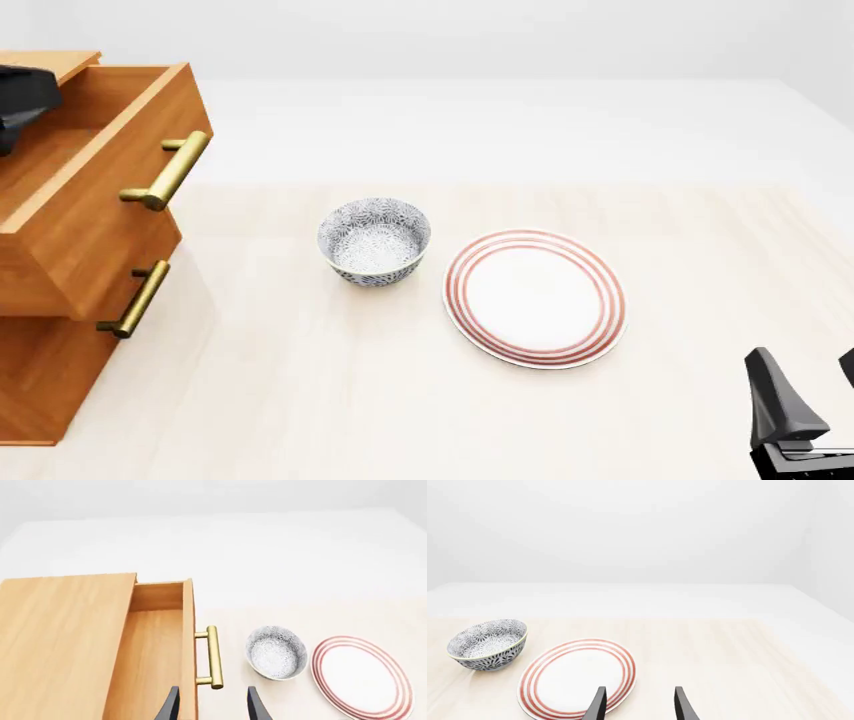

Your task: Open the top drawer of the cabinet.

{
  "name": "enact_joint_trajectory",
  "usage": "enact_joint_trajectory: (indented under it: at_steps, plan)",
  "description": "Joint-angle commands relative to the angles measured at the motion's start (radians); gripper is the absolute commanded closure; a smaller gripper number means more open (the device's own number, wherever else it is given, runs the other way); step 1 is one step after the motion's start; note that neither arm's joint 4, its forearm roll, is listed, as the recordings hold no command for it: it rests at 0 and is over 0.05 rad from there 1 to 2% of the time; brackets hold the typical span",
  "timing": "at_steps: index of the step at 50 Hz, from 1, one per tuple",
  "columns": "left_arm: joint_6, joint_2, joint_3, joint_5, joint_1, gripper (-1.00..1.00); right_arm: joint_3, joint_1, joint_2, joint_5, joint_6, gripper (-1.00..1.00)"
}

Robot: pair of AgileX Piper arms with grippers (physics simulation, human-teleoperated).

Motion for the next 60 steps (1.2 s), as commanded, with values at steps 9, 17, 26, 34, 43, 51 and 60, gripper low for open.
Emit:
enact_joint_trajectory:
  at_steps: [9, 17, 26, 34, 43, 51, 60]
  plan:
    - [-0.033, 0.095, -0.09, 0.119, 0.062, -1.0, 0.0, 0.0, 0.0, 0.0, 0.0, -1.0]
    - [-0.045, 0.152, -0.141, 0.174, 0.066, -1.0, 0.0, 0.0, 0.0, 0.0, 0.0, -1.0]
    - [-0.051, 0.204, -0.172, 0.221, 0.039, -1.0, 0.0, 0.0, 0.0, 0.0, 0.0, -1.0]
    - [-0.04, 0.22, -0.196, 0.253, 0.048, -1.0, 0.0, 0.0, 0.0, 0.0, 0.0, -1.0]
    - [-0.041, 0.244, -0.199, 0.251, 0.049, -1.0, 0.0, 0.0, 0.0, 0.0, 0.001, -1.0]
    - [-0.056, 0.257, -0.168, 0.227, 0.038, -1.0, 0.0, -0.001, 0.0, 0.0, 0.0, -1.0]
    - [-0.068, 0.264, -0.132, 0.197, 0.044, -1.0, 0.0, -0.001, -0.001, 0.001, 0.0, -1.0]
